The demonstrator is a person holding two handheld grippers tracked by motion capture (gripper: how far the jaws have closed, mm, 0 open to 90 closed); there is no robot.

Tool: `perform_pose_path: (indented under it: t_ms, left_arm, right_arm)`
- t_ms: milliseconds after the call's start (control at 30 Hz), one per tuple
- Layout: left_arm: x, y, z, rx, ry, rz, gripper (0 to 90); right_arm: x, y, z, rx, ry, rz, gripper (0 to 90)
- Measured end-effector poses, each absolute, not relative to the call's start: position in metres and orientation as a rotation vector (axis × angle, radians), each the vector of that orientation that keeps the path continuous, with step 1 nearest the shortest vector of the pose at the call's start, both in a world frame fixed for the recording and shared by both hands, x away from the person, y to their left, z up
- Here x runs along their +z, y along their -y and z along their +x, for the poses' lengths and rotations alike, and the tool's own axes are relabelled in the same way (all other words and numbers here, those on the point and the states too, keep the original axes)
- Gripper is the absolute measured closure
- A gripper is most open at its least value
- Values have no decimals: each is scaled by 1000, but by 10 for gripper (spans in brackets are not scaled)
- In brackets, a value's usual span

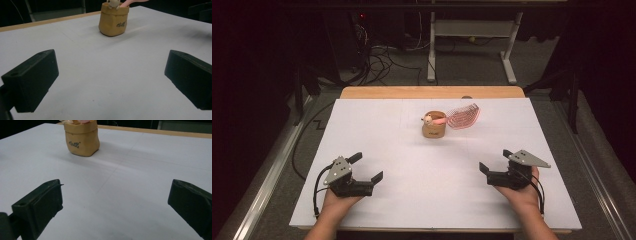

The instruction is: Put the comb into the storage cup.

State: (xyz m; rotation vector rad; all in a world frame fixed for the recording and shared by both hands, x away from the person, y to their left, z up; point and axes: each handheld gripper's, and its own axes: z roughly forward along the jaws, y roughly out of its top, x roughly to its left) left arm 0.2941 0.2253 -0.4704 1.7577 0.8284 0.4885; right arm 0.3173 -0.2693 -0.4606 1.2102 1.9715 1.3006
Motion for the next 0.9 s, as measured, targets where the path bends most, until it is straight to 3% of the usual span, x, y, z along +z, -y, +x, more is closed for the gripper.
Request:
perform_pose_path:
  t_ms: [333,900]
  left_arm:
    - [-467,-232,294,477,-840,1736,0]
    - [-465,-234,293,478,-849,1714,0]
  right_arm:
    - [-462,302,280,1374,-1855,1218,4]
    - [-459,303,279,1395,-1815,1201,4]
